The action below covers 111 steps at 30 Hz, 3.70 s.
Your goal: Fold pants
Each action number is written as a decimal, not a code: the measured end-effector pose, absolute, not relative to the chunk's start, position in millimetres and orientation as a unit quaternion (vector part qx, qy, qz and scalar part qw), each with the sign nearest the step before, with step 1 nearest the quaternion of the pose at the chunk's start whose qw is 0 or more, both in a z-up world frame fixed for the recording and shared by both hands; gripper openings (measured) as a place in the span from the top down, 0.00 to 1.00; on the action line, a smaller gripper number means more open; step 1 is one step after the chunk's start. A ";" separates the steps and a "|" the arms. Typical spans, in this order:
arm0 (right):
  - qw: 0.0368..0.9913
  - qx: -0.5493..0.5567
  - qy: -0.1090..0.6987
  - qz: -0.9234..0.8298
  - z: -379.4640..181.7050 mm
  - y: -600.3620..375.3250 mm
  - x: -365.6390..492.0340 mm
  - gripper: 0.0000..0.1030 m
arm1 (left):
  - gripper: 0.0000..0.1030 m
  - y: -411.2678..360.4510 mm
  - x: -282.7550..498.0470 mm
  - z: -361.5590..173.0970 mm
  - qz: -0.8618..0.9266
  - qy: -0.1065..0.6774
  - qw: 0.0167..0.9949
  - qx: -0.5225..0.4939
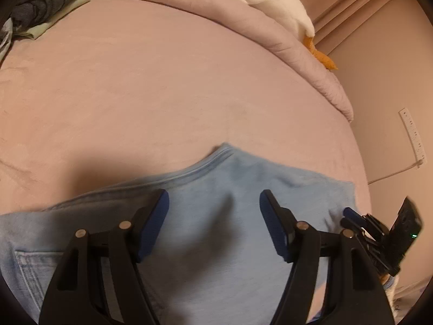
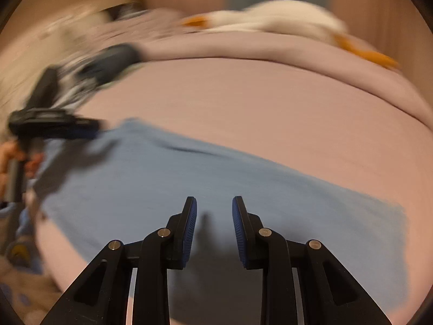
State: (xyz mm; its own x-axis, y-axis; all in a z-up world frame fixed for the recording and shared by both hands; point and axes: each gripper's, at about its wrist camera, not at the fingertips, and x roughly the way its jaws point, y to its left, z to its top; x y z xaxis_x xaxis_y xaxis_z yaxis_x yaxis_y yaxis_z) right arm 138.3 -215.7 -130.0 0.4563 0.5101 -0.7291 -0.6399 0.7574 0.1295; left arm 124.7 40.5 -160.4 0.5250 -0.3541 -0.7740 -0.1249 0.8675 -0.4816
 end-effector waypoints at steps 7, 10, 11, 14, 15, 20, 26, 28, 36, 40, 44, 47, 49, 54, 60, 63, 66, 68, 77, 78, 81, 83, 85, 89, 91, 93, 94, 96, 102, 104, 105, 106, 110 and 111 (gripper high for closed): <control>0.782 -0.157 0.425 0.427 -162.6 -95.6 163.2 0.77 | 0.51 49.5 128.3 -173.0 -0.047 0.488 0.842 -0.225; 0.804 -0.105 0.432 0.394 -163.6 -96.0 200.4 0.92 | 0.51 52.9 132.0 -176.1 -0.054 0.486 0.843 -0.225; 0.810 -0.081 0.440 0.380 -162.1 -99.4 213.4 0.93 | 0.51 54.5 132.1 -176.4 -0.058 0.484 0.843 -0.227; 0.837 -0.087 0.411 0.350 -143.9 -99.7 218.9 0.92 | 0.51 60.6 129.4 -176.3 -0.070 0.480 0.842 -0.235; 0.837 -0.084 0.404 0.358 -138.3 -99.5 218.5 0.92 | 0.51 62.1 128.3 -176.2 -0.073 0.480 0.841 -0.239; 0.784 -0.080 0.441 0.429 -141.5 -77.2 210.7 0.54 | 0.50 60.2 127.4 -175.2 -0.077 0.480 0.842 -0.235; 0.764 -0.155 0.443 0.443 -154.7 -39.3 201.9 0.78 | 0.50 58.8 126.8 -176.3 -0.081 0.478 0.845 -0.227; 0.766 -0.174 0.432 0.442 -152.1 -36.9 201.4 0.82 | 0.50 59.2 127.8 -176.8 -0.082 0.478 0.844 -0.228; 0.781 -0.108 0.442 0.428 -155.3 -41.0 222.4 0.82 | 0.50 60.2 125.7 -178.9 -0.084 0.476 0.846 -0.226; 0.813 -0.050 0.442 0.376 -148.2 -60.7 228.0 0.63 | 0.47 57.5 119.2 -173.0 -0.075 0.478 0.848 -0.217; 0.839 -0.028 0.411 0.356 -128.7 -95.2 214.7 0.63 | 0.40 56.1 105.6 -162.8 -0.063 0.476 0.853 -0.202; 0.850 -0.037 0.395 0.347 -121.9 -116.9 195.1 0.63 | 0.40 54.8 92.6 -159.4 -0.060 0.475 0.856 -0.194; 0.859 -0.061 0.389 0.327 -124.3 -118.5 184.6 0.63 | 0.40 52.0 86.1 -160.1 -0.052 0.477 0.859 -0.178; 0.860 -0.120 0.405 0.284 -144.6 -142.2 158.0 0.63 | 0.40 43.1 70.2 -162.9 -0.036 0.482 0.867 -0.122; 0.875 -0.137 0.411 0.215 -165.1 -190.3 156.5 0.56 | 0.40 36.9 51.4 -173.3 -0.019 0.482 0.874 -0.062; 0.882 -0.094 0.427 0.174 -164.9 -228.8 172.2 0.55 | 0.40 38.7 43.3 -174.2 -0.016 0.481 0.875 -0.055; 0.886 -0.020 0.442 0.138 -161.8 -278.1 188.7 0.55 | 0.40 40.8 39.7 -172.9 -0.013 0.484 0.873 -0.064; 0.890 0.011 0.442 0.108 -159.0 -309.5 195.4 0.55 | 0.39 40.3 39.3 -171.8 -0.008 0.486 0.871 -0.066; 0.883 0.215 0.416 -0.034 -146.8 -449.7 161.5 0.55 | 0.37 28.1 37.8 -161.7 -0.030 0.489 0.863 -0.122; 0.879 0.234 0.413 -0.034 -147.6 -456.8 151.3 0.55 | 0.37 25.2 39.1 -161.0 -0.034 0.489 0.862 -0.127; 0.857 0.297 0.419 -0.036 -159.1 -474.1 129.0 0.55 | 0.37 12.4 44.8 -159.2 -0.056 0.489 0.858 -0.143; 0.832 0.347 0.433 -0.028 -175.1 -481.1 119.5 0.55 | 0.37 1.0 49.3 -157.7 -0.070 0.490 0.856 -0.146; 0.820 0.384 0.423 -0.013 -184.7 -483.0 117.1 0.55 | 0.37 -11.1 55.0 -155.0 -0.086 0.491 0.855 -0.146; 0.820 0.414 0.394 0.009 -186.3 -476.5 132.4 0.55 | 0.37 -31.2 65.2 -149.8 -0.109 0.492 0.851 -0.148; 0.825 0.414 0.385 0.008 -190.0 -471.0 150.2 0.55 | 0.37 -37.4 69.6 -146.5 -0.118 0.490 0.850 -0.156; 0.833 0.409 0.373 0.010 -189.2 -469.9 156.1 0.55 | 0.37 -41.1 72.9 -144.0 -0.122 0.488 0.849 -0.161; 0.836 0.403 0.372 0.012 -188.7 -468.6 159.5 0.55 | 0.37 -42.3 73.7 -143.2 -0.124 0.487 0.849 -0.164; 0.846 0.381 0.373 0.012 -185.8 -461.5 164.6 0.78 | 0.37 -43.2 76.3 -143.1 -0.128 0.488 0.846 -0.173; 0.896 0.266 0.353 0.047 -139.6 -416.9 151.6 0.88 | 0.37 -33.7 80.8 -147.2 -0.146 0.489 0.825 -0.243; 0.913 0.212 0.343 0.066 -118.5 -389.2 145.6 0.88 | 0.37 -28.8 83.6 -148.9 -0.157 0.486 0.811 -0.285; 0.920 0.185 0.337 0.079 -108.3 -371.5 142.8 0.88 | 0.37 -27.1 85.4 -149.9 -0.166 0.482 0.802 -0.310; 0.926 0.159 0.330 0.091 -100.0 -354.9 139.4 0.88 | 0.37 -26.7 87.5 -150.5 -0.175 0.478 0.793 -0.334; 0.938 0.065 0.305 0.149 -82.8 -286.8 118.0 0.88 | 0.28 -36.5 93.2 -147.2 -0.213 0.464 0.765 -0.393; 0.938 0.046 0.304 0.159 -83.0 -272.2 114.9 0.88 | 0.24 -39.2 94.8 -146.6 -0.221 0.459 0.758 -0.408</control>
